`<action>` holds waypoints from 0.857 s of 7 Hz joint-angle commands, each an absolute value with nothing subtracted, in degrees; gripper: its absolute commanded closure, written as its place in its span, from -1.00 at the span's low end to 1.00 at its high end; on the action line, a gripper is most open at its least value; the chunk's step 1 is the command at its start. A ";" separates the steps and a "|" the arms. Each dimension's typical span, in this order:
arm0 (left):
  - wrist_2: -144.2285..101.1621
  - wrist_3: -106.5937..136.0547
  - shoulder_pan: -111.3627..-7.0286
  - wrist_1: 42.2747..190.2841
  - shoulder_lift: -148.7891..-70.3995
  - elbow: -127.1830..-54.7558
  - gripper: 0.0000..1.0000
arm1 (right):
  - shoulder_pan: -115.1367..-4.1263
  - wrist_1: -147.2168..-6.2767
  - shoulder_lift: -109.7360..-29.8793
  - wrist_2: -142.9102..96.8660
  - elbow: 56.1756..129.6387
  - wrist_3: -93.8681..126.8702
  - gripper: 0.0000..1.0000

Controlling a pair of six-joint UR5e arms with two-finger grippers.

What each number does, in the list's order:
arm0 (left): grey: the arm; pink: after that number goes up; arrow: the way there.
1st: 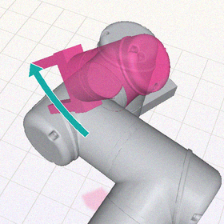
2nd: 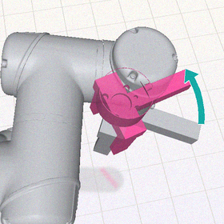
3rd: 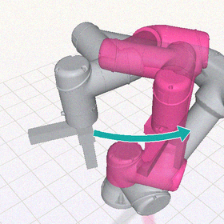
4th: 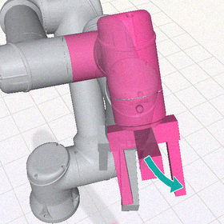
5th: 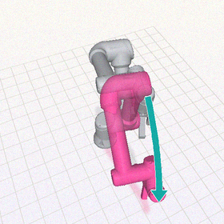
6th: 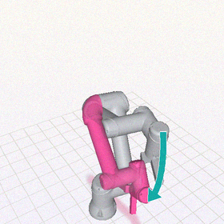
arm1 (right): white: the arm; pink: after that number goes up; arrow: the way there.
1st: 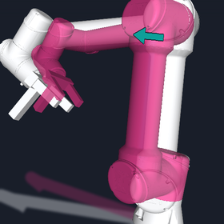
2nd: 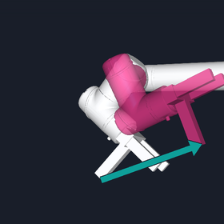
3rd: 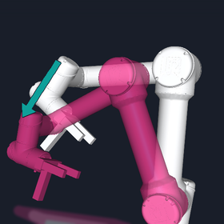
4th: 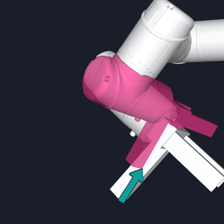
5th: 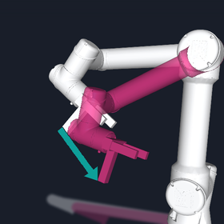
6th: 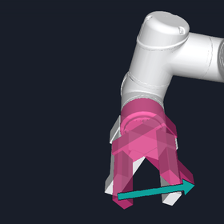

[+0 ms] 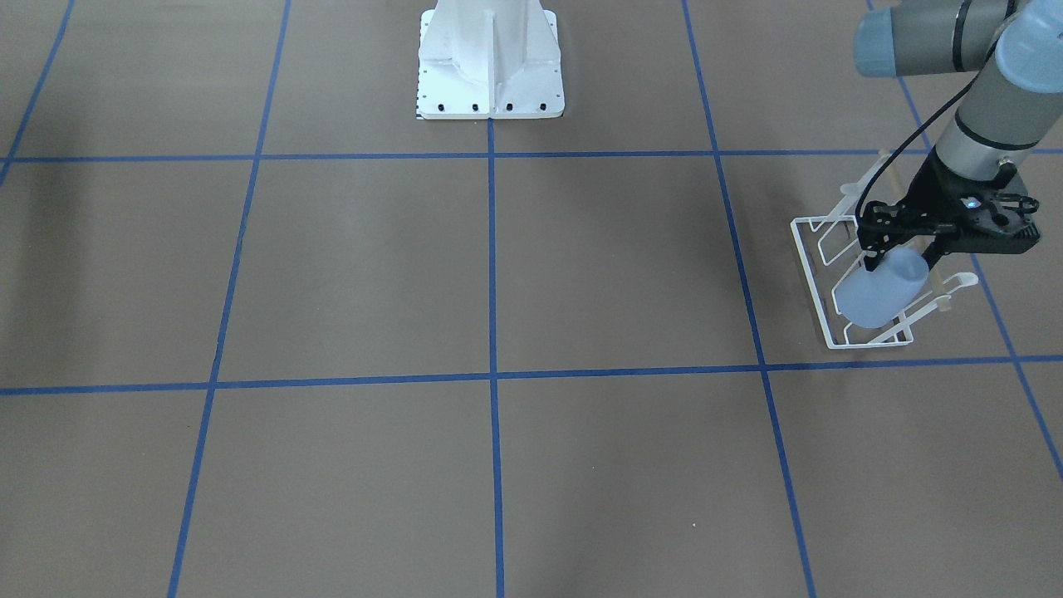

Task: Hang cup on cup holder
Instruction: 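Lower the cup onto a hook of the rack with the left gripper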

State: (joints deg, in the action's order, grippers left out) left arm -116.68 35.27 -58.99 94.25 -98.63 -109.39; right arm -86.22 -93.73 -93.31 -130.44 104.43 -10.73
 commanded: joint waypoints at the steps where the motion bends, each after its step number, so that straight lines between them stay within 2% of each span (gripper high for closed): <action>1: -116.72 35.33 -57.57 94.39 -99.49 -107.58 1.00 | -86.22 -93.69 -93.34 -130.43 104.41 -10.72 -1.00; 2: -116.72 34.90 -57.48 94.39 -99.49 -107.32 0.57 | -86.22 -93.69 -93.34 -130.43 104.41 -10.72 -1.00; 3: -116.72 34.81 -57.48 94.39 -99.49 -107.23 -0.51 | -86.22 -93.69 -93.34 -130.43 104.33 -10.81 -1.00; 4: -116.63 34.80 -57.48 94.48 -99.41 -107.57 -0.96 | -86.22 -93.78 -93.34 -130.43 104.24 -10.72 -1.00; 6: -118.03 31.15 -58.87 92.48 -100.10 -109.59 -0.97 | -86.22 -93.87 -93.69 -130.34 103.89 -11.16 -1.00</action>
